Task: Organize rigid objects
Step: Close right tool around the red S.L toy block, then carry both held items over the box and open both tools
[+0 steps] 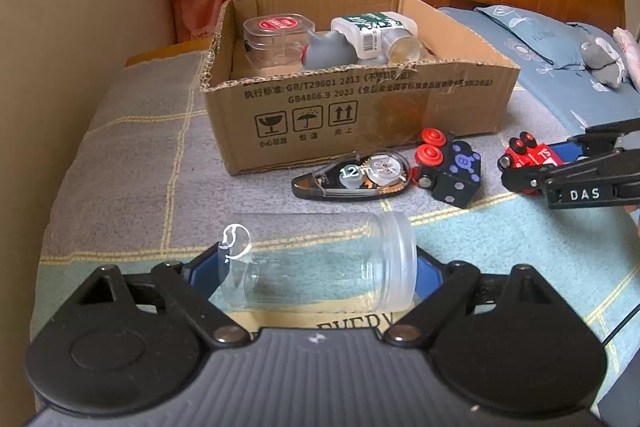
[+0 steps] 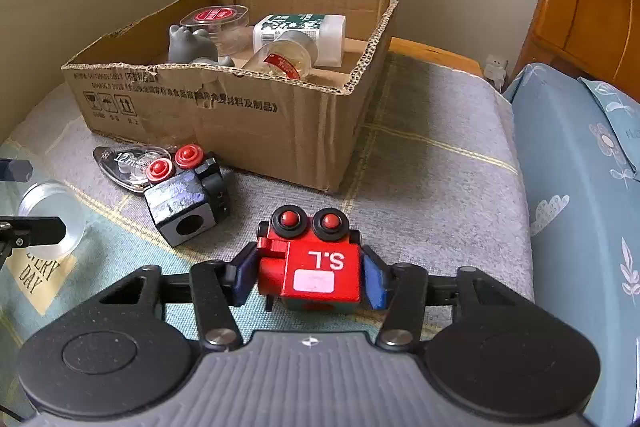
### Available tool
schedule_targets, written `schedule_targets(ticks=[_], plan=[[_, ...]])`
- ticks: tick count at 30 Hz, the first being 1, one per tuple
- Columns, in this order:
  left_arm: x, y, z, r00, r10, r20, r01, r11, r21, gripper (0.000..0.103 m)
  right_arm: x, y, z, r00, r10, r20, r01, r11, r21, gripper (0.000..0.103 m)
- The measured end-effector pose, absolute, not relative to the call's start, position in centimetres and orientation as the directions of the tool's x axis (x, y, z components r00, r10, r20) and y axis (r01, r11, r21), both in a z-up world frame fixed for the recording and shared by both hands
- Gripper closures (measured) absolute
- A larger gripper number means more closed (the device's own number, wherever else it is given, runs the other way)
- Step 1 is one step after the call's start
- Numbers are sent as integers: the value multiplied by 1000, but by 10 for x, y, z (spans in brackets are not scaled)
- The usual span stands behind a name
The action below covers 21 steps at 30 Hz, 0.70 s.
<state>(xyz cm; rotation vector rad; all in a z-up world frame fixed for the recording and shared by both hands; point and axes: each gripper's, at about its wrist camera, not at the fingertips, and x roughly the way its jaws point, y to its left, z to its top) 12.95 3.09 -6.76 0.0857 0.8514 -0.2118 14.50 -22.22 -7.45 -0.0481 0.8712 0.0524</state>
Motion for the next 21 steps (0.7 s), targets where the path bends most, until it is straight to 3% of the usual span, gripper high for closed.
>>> schedule_targets(ticks=[21], plan=[[129,41,-10,632,-225,-742,369,929,33,13,121,-216,-11,689,65,-722,-156,986,-61,47]])
